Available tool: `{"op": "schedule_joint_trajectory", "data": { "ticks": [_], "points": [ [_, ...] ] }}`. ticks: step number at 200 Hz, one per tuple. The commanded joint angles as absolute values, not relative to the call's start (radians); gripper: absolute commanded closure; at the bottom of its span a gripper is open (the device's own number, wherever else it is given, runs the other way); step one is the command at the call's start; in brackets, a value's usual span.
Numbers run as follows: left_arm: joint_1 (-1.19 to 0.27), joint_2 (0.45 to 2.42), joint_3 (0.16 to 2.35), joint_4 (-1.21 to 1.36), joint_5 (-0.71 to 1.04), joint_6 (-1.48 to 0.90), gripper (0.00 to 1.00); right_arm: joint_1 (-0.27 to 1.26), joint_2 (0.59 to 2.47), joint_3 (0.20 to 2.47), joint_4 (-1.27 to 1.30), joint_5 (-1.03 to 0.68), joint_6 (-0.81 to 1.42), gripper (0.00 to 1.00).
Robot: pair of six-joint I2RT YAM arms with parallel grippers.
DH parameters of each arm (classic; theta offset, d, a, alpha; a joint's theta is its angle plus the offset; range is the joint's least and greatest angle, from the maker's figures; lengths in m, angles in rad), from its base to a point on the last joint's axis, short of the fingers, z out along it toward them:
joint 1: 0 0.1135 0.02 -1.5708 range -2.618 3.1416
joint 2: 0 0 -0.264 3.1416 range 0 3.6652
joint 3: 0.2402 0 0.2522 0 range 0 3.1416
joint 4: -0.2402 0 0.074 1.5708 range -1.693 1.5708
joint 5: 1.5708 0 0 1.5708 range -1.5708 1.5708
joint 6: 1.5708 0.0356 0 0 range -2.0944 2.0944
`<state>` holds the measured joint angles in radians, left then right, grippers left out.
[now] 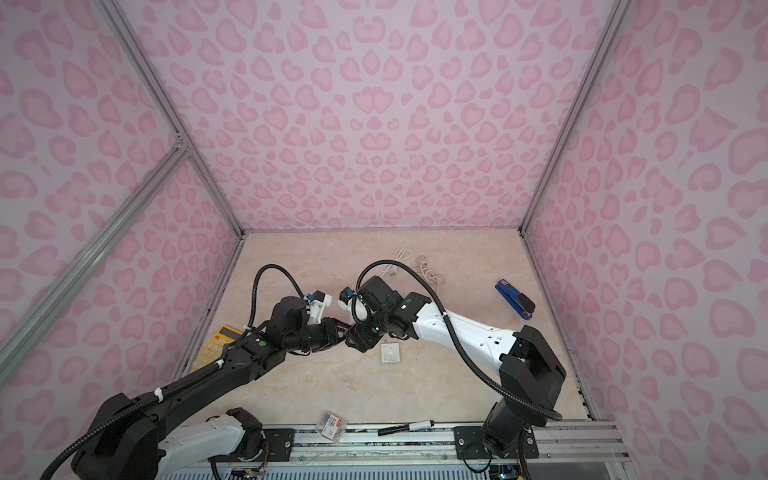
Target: Insert the plug
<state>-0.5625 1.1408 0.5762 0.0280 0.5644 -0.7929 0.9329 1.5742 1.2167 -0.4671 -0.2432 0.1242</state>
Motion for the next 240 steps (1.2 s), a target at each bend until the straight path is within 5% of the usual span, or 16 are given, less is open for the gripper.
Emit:
{"op": "schedule_joint_trajectory", "data": {
  "ticks": [1, 71, 143, 240],
  "points": [
    [-0.538, 1.116, 0.595, 0.065, 0.496, -0.854, 0.97, 0.914, 1.52, 1.175, -0.36, -0.253, 0.169, 0.2],
    [-0.5, 1.035, 0.59, 0.182, 0.466, -1.279, 0.97, 0.887, 1.322, 0.919, 0.115, -0.303, 0.275, 0.27],
    [-0.5, 0.907, 0.487, 0.396, 0.467, -1.608, 0.97, 0.873, 1.262, 0.873, 0.266, -0.328, 0.257, 0.32],
    [-0.5, 0.842, 0.474, 0.434, 0.48, -1.661, 0.97, 0.87, 1.325, 0.874, 0.354, -0.371, 0.232, 0.36]
  ]
}}
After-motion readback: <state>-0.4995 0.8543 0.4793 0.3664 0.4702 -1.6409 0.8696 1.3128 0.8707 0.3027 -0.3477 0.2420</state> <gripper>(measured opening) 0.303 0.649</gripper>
